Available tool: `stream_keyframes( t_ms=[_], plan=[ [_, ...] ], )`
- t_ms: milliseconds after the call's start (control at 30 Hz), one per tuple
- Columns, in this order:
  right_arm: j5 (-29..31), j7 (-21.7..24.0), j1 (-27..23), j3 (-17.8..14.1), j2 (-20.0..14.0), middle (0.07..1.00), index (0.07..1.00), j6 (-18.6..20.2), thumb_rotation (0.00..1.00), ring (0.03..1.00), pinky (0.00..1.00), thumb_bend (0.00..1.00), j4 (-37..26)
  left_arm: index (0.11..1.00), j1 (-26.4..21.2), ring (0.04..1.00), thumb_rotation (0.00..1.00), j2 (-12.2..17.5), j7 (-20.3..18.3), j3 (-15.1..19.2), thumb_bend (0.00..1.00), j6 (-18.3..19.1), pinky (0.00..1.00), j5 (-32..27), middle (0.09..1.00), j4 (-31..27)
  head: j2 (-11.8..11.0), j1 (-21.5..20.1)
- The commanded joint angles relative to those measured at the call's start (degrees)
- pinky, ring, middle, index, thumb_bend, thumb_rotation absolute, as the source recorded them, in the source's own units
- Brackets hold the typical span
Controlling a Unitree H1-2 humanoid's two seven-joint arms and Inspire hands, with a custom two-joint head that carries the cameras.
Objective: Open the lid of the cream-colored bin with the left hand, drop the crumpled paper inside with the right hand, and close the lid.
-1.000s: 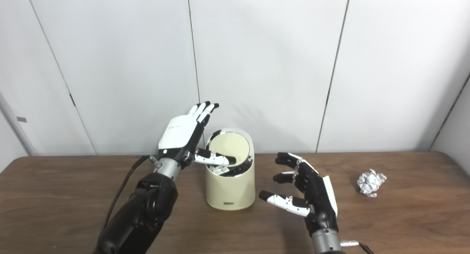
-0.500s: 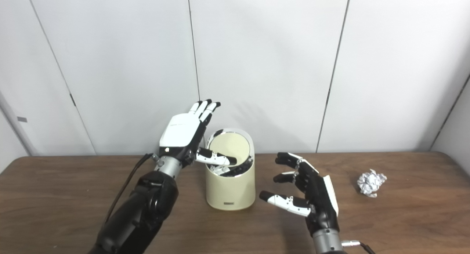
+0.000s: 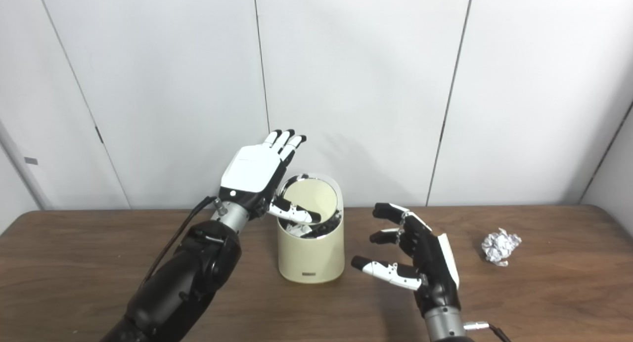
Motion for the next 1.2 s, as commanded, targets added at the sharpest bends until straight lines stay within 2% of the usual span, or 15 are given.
stream_keyframes(
  t_ms=[0, 233, 267, 333, 467, 567, 667, 800, 900, 1000, 1167],
  plan=[
    [0.18, -0.08, -1.29, -0.02, 0.04, 0.728, 0.707, -1.6, 0.06, 0.542, 0.61, 0.74, -2.07, 1.0, 0.53, 1.0, 0.15, 1.13, -2.72, -1.56, 1.0, -0.05, 0.84, 2.15, 1.0, 0.72, 0.08, -0.01],
    [0.64, 0.1, -1.53, -0.03, 0.0, 0.725, 0.705, -1.84, 0.05, 0.542, 0.57, 0.74, -1.65, 1.0, 0.65, 1.0, 0.18, 1.34, -2.66, -2.33, 1.0, 0.09, 0.85, 1.99, 1.0, 1.47, -0.07, 0.07],
    [0.61, 0.06, -1.55, -0.02, 0.02, 0.724, 0.705, -1.9, 0.05, 0.54, 0.6, 0.74, -1.57, 1.0, 0.71, 1.0, 0.18, 1.38, -2.53, -2.34, 1.0, 0.02, 0.84, 1.91, 1.0, 1.51, -0.11, 0.06],
    [0.41, -0.07, -1.56, 0.01, 0.05, 0.722, 0.703, -1.91, 0.06, 0.538, 0.59, 0.75, -1.49, 1.0, 0.86, 1.0, 0.18, 1.45, -2.38, -2.21, 1.0, -0.03, 0.84, 1.71, 1.0, 1.32, -0.21, 0.08],
    [0.62, 0.05, -1.58, 0.0, -0.01, 0.724, 0.702, -2.01, 0.05, 0.539, 0.58, 0.74, -1.27, 1.0, 1.2, 1.0, 0.18, 1.04, 0.34, -0.84, 1.0, -0.21, 0.82, 0.98, 1.0, 0.73, -0.42, 0.16],
    [0.34, -0.04, -1.57, 0.03, -0.06, 0.72, 0.699, -2.0, 0.05, 0.538, 0.62, 0.74, -1.26, 1.0, 1.99, 0.976, 0.19, -0.73, 5.25, 2.92, 0.99, -1.41, 0.74, -2.81, 1.0, 0.26, -0.49, 0.36],
    [0.79, 0.05, -1.55, -0.13, -0.05, 0.716, 0.697, -1.8, 0.05, 0.537, 0.57, 0.74, -1.16, 1.0, 2.81, 0.922, 0.2, -3.18, 7.86, 8.39, 0.89, -3.26, 0.68, -9.78, 0.988, -1.17, -0.56, 0.45],
    [0.75, -0.08, -1.57, -0.23, -0.08, 0.712, 0.694, -1.38, 0.06, 0.538, 0.52, 0.74, -1.03, 0.99, 3.17, 0.88, 0.18, -5.28, 10.22, 14.09, 0.78, -7.2, 0.69, -17.03, 0.947, -2.28, -0.61, 0.68],
    [0.68, -0.13, -1.48, -0.23, -0.05, 0.712, 0.693, -1.09, 0.06, 0.537, 0.5, 0.73, -1.08, 0.983, 3.18, 0.882, 0.2, -6.49, 10.79, 17.17, 0.75, -8.75, 0.71, -21.15, 0.936, -2.63, -0.56, 0.7],
    [0.58, -0.17, -1.36, -0.21, 0.02, 0.716, 0.692, -0.64, 0.06, 0.536, 0.48, 0.73, -1.3, 0.982, 3.45, 0.836, 0.18, -7.48, 10.36, 19.61, 0.73, -9.87, 0.63, -25.46, 0.928, -3.08, -0.48, 0.78],
    [0.6, -0.06, -1.19, -0.24, -0.14, 0.715, 0.692, -0.99, 0.03, 0.534, 0.55, 0.73, -1.03, 0.964, 4.32, 0.819, 0.18, -8.68, 9.39, 22.05, 0.71, -10.11, 0.6, -30.91, 0.928, -4.5, -0.28, 0.79]
  ],
)
